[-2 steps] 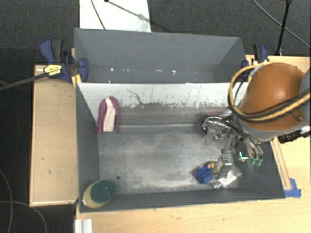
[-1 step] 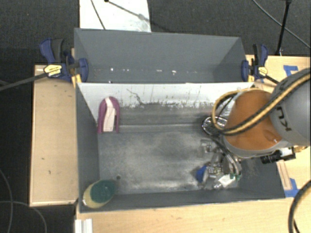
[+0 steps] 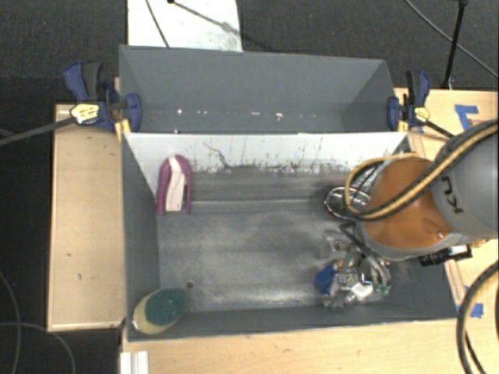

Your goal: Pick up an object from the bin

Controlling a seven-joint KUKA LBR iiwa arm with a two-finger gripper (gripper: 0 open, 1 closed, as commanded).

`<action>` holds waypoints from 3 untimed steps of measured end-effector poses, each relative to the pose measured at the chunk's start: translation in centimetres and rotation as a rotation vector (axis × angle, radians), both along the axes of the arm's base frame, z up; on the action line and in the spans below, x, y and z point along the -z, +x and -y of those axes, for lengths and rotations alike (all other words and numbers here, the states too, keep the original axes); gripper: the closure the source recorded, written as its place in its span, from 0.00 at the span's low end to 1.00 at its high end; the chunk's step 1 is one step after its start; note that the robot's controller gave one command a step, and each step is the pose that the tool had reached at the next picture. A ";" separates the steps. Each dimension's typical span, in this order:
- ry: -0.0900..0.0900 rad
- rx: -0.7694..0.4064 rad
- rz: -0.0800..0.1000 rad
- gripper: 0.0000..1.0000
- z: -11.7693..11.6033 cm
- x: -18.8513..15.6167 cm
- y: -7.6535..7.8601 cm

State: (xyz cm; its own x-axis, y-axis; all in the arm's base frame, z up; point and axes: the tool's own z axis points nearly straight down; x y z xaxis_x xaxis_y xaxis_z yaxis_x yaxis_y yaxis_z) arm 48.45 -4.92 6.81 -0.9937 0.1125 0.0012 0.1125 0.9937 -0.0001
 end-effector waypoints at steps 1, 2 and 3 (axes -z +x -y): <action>0.000 -0.003 0.002 1.00 -0.1 -0.2 0.0; -0.002 -0.018 0.009 1.00 2.2 -5.0 1.0; -0.002 -0.030 0.014 1.00 2.0 -13.6 3.9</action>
Offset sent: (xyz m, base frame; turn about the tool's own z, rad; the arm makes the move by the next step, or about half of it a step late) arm 0.0000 0.0000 0.0000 0.0000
